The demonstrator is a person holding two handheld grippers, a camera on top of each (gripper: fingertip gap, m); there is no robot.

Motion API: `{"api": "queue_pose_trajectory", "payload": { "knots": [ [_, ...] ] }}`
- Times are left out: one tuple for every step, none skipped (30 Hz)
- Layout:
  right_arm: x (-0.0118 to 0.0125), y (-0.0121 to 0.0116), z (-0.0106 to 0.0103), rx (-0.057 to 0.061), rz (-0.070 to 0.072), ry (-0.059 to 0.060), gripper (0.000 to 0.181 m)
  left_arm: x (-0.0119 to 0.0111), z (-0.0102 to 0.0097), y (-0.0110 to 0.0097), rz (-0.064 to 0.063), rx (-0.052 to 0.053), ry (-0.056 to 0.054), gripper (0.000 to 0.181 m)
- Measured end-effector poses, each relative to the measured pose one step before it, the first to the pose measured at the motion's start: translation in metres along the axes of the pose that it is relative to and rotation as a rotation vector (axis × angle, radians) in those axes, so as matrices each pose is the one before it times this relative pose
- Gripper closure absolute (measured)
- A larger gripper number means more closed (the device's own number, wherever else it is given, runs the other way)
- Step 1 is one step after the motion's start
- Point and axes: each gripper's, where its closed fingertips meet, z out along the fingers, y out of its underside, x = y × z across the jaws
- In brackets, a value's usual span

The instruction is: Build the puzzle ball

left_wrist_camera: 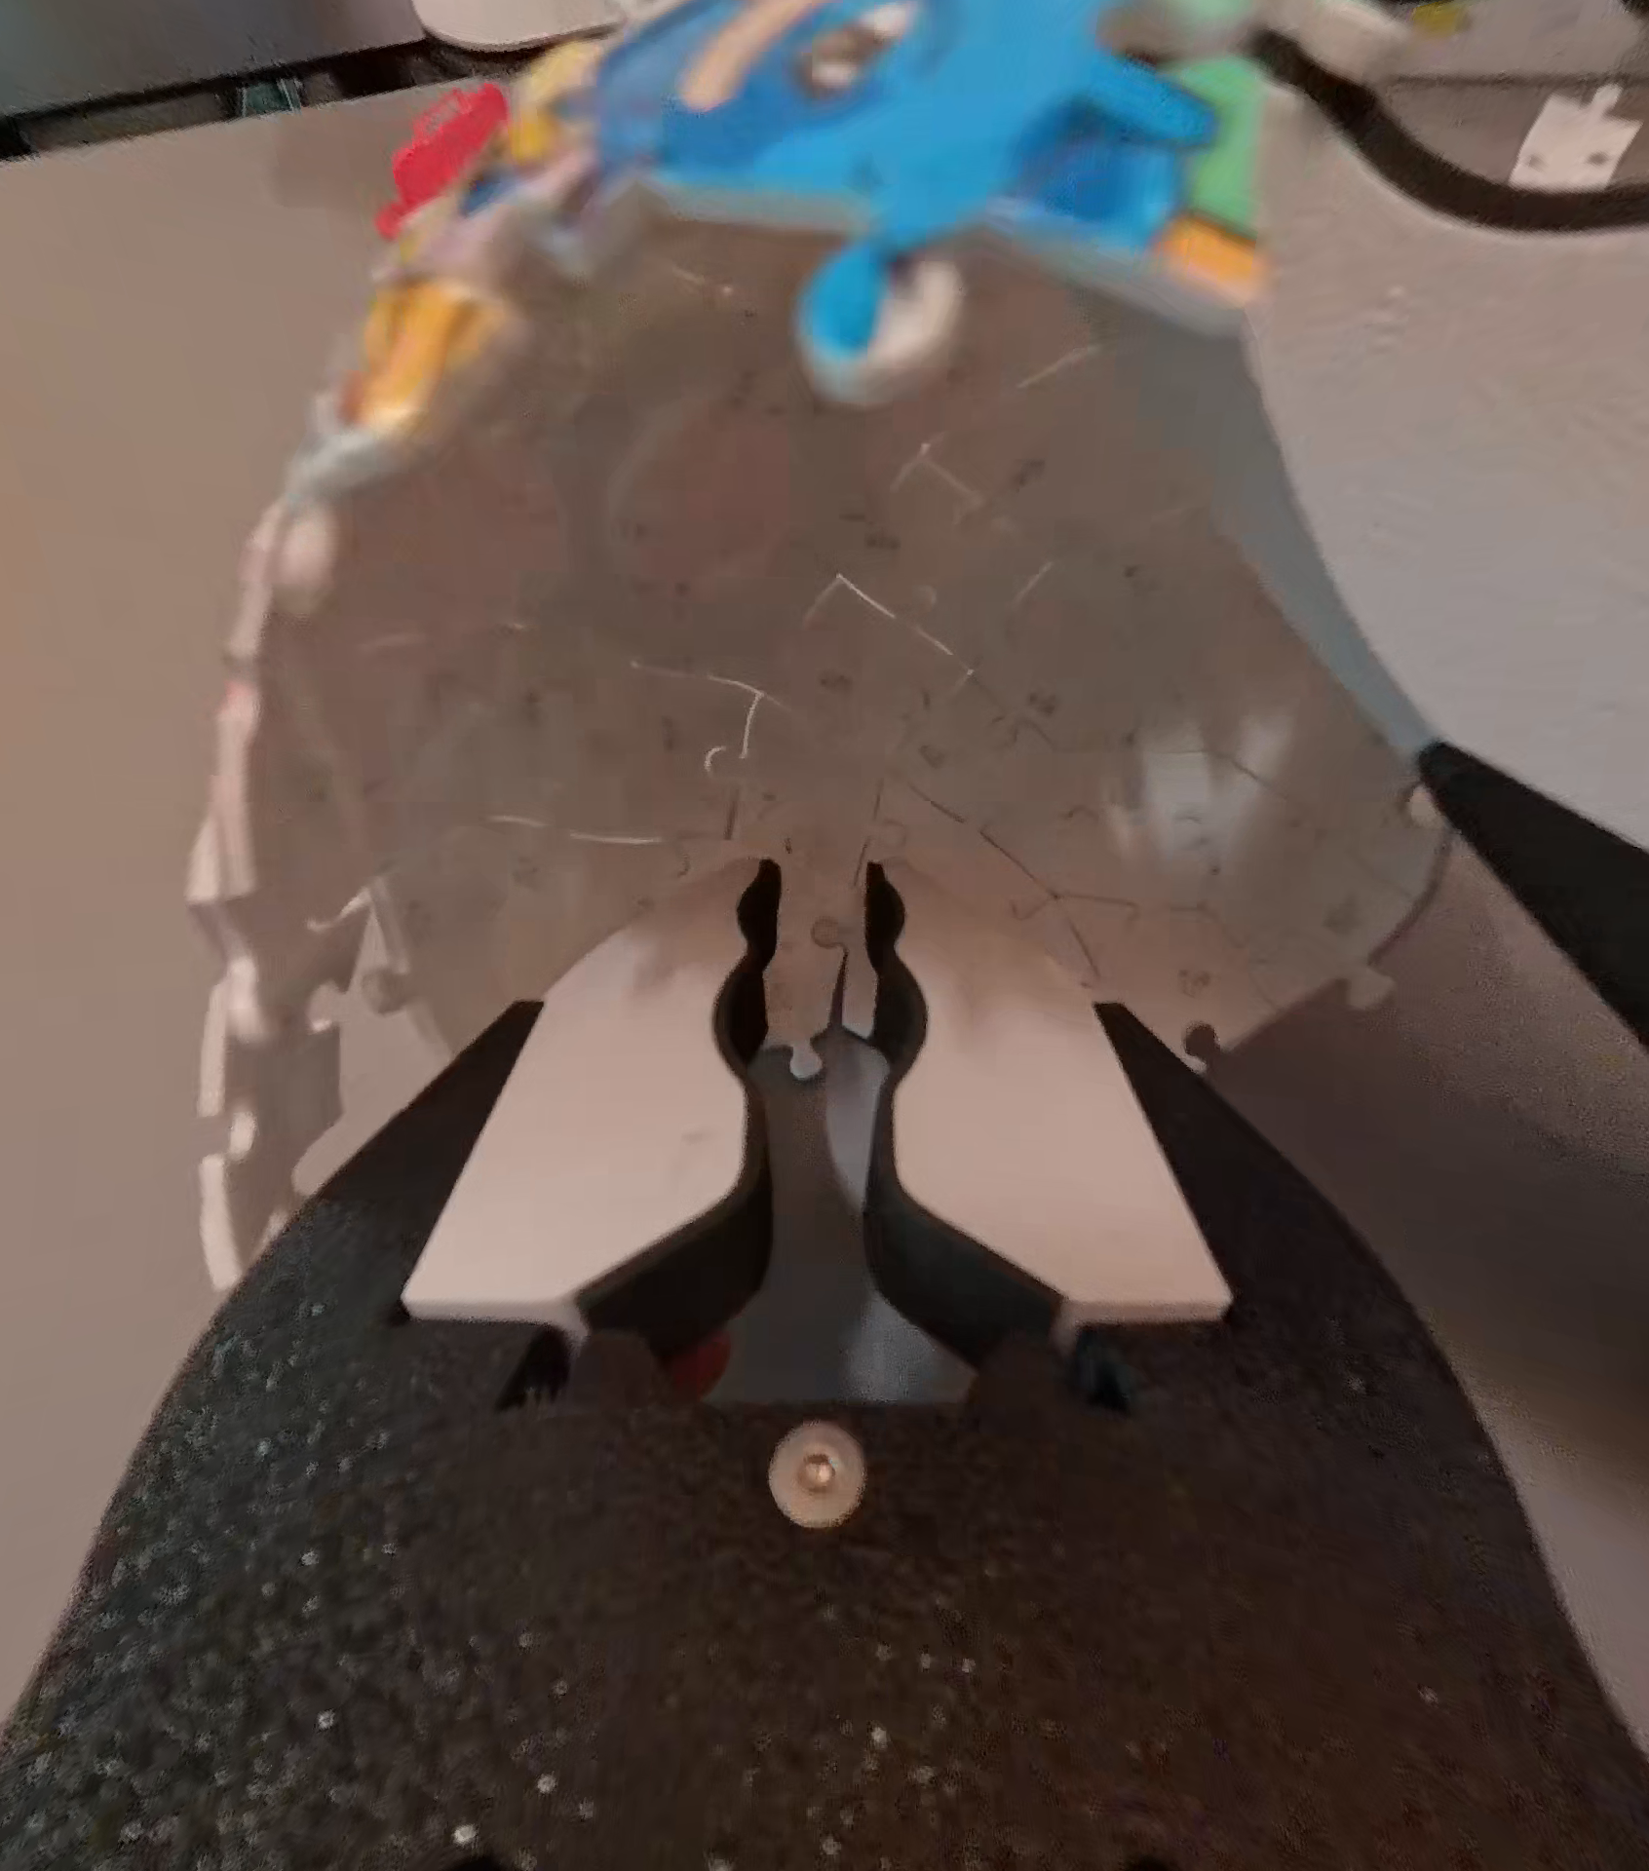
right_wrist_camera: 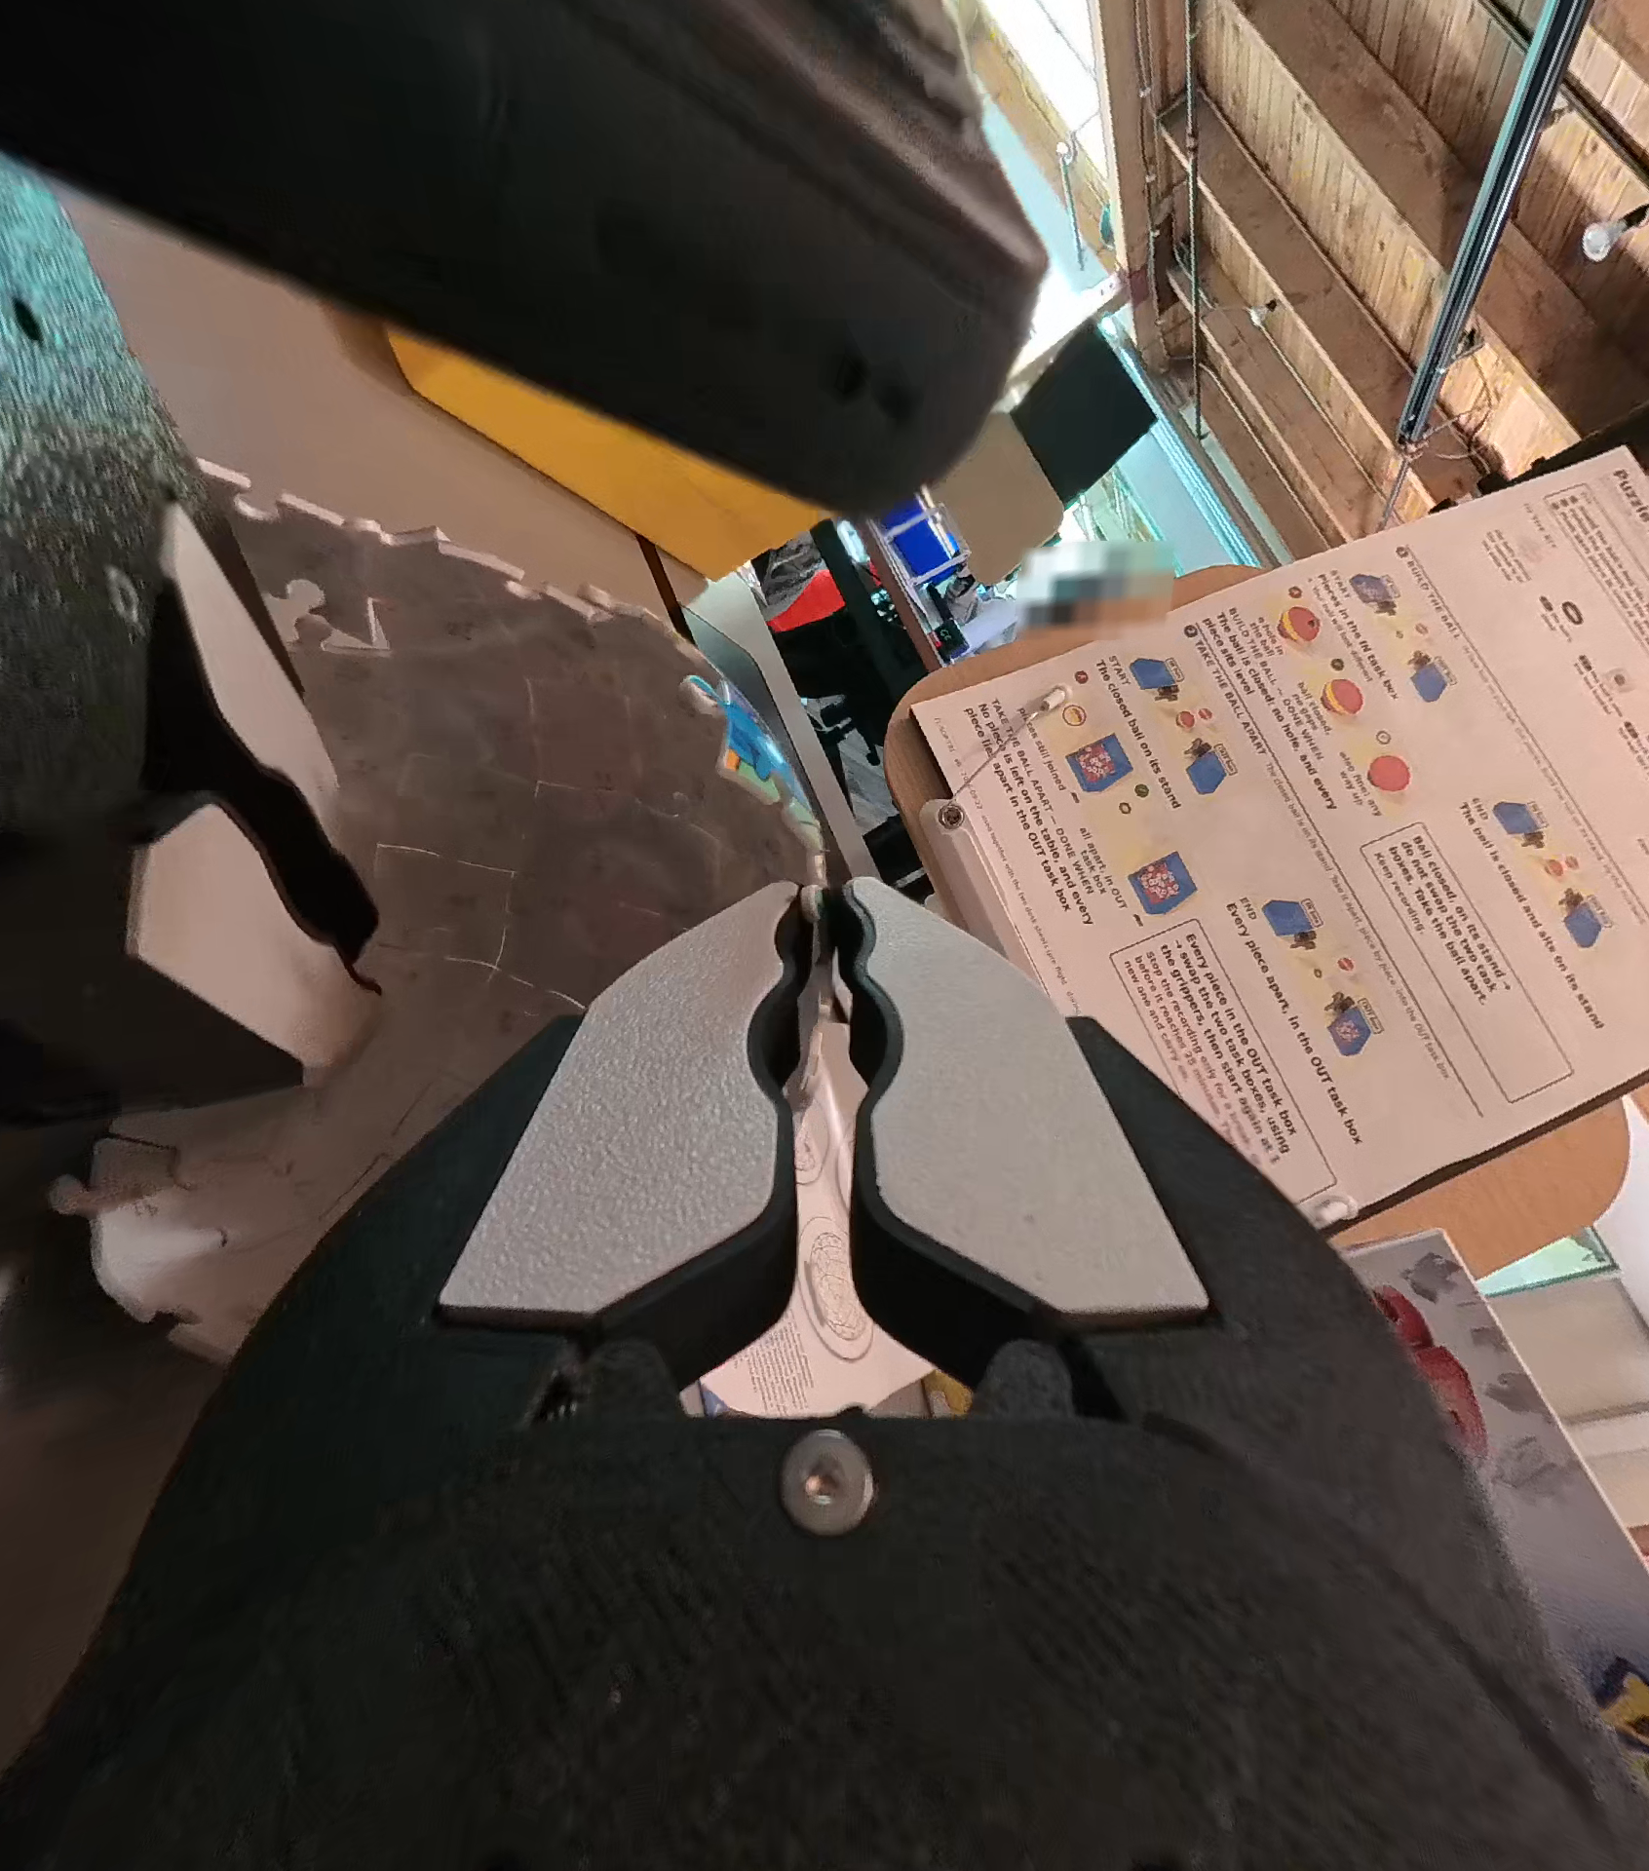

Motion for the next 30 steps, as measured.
{"api": "queue_pose_trajectory", "payload": {
  "knots": [
    [0.00020, -0.00003, 0.00002, 0.0045, 0.0106, 0.0007, 0.177, -0.00003, 0.00153, 0.00043, 0.0234, -0.0087, -0.0173, 0.167],
    [-0.00016, -0.00002, 0.00000, 0.0040, 0.0095, -0.0015, 0.177, -0.00135, 0.00187, 0.00145, 0.0074, -0.0156, -0.0191, 0.171],
    [-0.00043, 0.00007, 0.00012, 0.0029, 0.0076, -0.0017, 0.177, -0.00084, 0.00134, 0.00002, -0.0040, -0.0065, -0.0073, 0.173],
    [0.00019, 0.00030, 0.00014, 0.0000, 0.0032, 0.0043, 0.177, -0.00144, 0.00094, -0.00044, -0.0126, -0.0014, -0.0049, 0.177],
    [-0.00013, 0.00013, -0.00003, 0.0008, -0.0024, 0.0022, 0.177, -0.00229, 0.00054, 0.00005, -0.0147, -0.0025, -0.0082, 0.181],
    [-0.00029, -0.00025, -0.00005, 0.0019, -0.0051, 0.0009, 0.177, -0.00056, 0.00029, 0.00006, -0.0100, -0.0005, 0.0032, 0.181],
    [0.00003, -0.00026, -0.00011, 0.0023, -0.0010, 0.0006, 0.177, -0.00005, 0.00026, 0.00019, -0.0049, -0.0011, 0.0045, 0.181],
    [0.00006, 0.00007, 0.00006, 0.0008, 0.0057, 0.0007, 0.177, -0.00009, 0.00047, 0.00030, -0.0014, -0.0026, 0.0005, 0.181],
    [0.00007, 0.00029, 0.00014, -0.0009, 0.0052, -0.0006, 0.177, -0.00014, 0.00048, 0.00019, -0.0011, -0.0041, -0.0042, 0.181],
    [-0.00012, 0.00036, 0.00019, -0.0017, 0.0012, -0.0022, 0.177, -0.00013, 0.00048, 0.00019, -0.0045, -0.0046, -0.0092, 0.181],
    [0.00003, 0.00027, 0.00018, -0.0006, 0.0009, -0.0014, 0.177, -0.00012, 0.00028, 0.00024, -0.0036, -0.0036, -0.0132, 0.181],
    [0.00018, 0.00015, 0.00011, 0.0006, 0.0030, -0.0003, 0.177, 0.00001, 0.00010, 0.00021, 0.0070, -0.0030, -0.0172, 0.181],
    [0.00006, -0.00001, 0.00001, 0.0012, 0.0037, -0.0013, 0.177, -0.00003, 0.00014, 0.00022, 0.0160, -0.0045, -0.0181, 0.181],
    [0.00010, 0.00085, 0.00016, -0.0045, 0.0030, -0.0013, 0.177, 0.00002, 0.00029, 0.00014, 0.0167, -0.0064, -0.0144, 0.181],
    [0.00007, 0.00062, 0.00020, -0.0041, 0.0040, -0.0010, 0.177, 0.00003, 0.00027, -0.00006, 0.0119, -0.0081, -0.0093, 0.181],
    [0.00026, -0.00023, 0.00006, 0.0011, 0.0061, 0.0000, 0.177, -0.00007, 0.00022, -0.00001, 0.0006, -0.0100, -0.0030, 0.181],
    [0.00017, -0.00043, -0.00013, 0.0024, 0.0069, 0.0001, 0.177, 0.00015, 0.00026, -0.00012, -0.0106, -0.0099, 0.0065, 0.181],
    [0.00005, 0.00027, 0.00017, -0.0033, 0.0030, -0.0003, 0.177, 0.00008, 0.00038, 0.00010, -0.0125, -0.0082, 0.0132, 0.181],
    [-0.00014, 0.00027, 0.00016, -0.0031, -0.0017, -0.0014, 0.177, 0.00017, 0.00021, 0.00018, -0.0109, -0.0080, 0.0149, 0.181],
    [-0.00028, -0.00081, -0.00017, 0.0047, -0.0027, -0.0010, 0.177, 0.00000, 0.00006, 0.00025, -0.0050, -0.0094, 0.0115, 0.181],
    [-0.00013, -0.00057, -0.00006, 0.0021, -0.0017, 0.0010, 0.177, -0.00001, -0.00012, 0.00008, 0.0047, -0.0101, 0.0046, 0.181],
    [-0.00006, -0.00022, 0.00002, -0.0021, -0.0023, 0.0012, 0.177, -0.00011, 0.00005, -0.00010, 0.0111, -0.0080, -0.0019, 0.181],
    [-0.00021, -0.00086, -0.00004, 0.0005, -0.0031, 0.0007, 0.177, -0.00001, 0.00001, -0.00043, 0.0077, -0.0008, -0.0035, 0.181],
    [0.00000, -0.00030, -0.00003, -0.0027, -0.0042, 0.0035, 0.177, -0.00009, 0.00032, -0.00073, 0.0009, 0.0129, -0.0015, 0.181],
    [0.00025, 0.00058, 0.00016, -0.0069, -0.0060, 0.0059, 0.177, 0.00004, 0.00040, -0.00102, 0.0055, 0.0273, 0.0028, 0.181],
    [0.00026, -0.00010, -0.00007, 0.0008, -0.0036, 0.0049, 0.177, -0.00008, -0.00010, -0.00077, 0.0056, 0.0299, 0.0083, 0.181],
    [0.00036, -0.00087, -0.00032, 0.0079, 0.0038, 0.0044, 0.177, 0.00060, -0.00097, -0.00016, -0.0051, 0.0189, 0.0194, 0.181],
    [0.00026, -0.00007, -0.00031, 0.0027, 0.0069, 0.0024, 0.177, 0.00445, -0.00180, 0.00001, -0.0113, 0.0075, 0.0497, 0.181],
    [-0.00078, 0.00105, 0.00041, -0.0065, 0.0009, -0.0033, 0.177, 0.00451, -0.00320, -0.00215, -0.0247, 0.0199, 0.0511, 0.181],
    [-0.00032, 0.00053, 0.00016, -0.0034, -0.0118, 0.0029, 0.177, 0.00276, -0.00512, -0.00412, -0.0300, 0.0341, 0.0364, 0.180]
  ]
}}
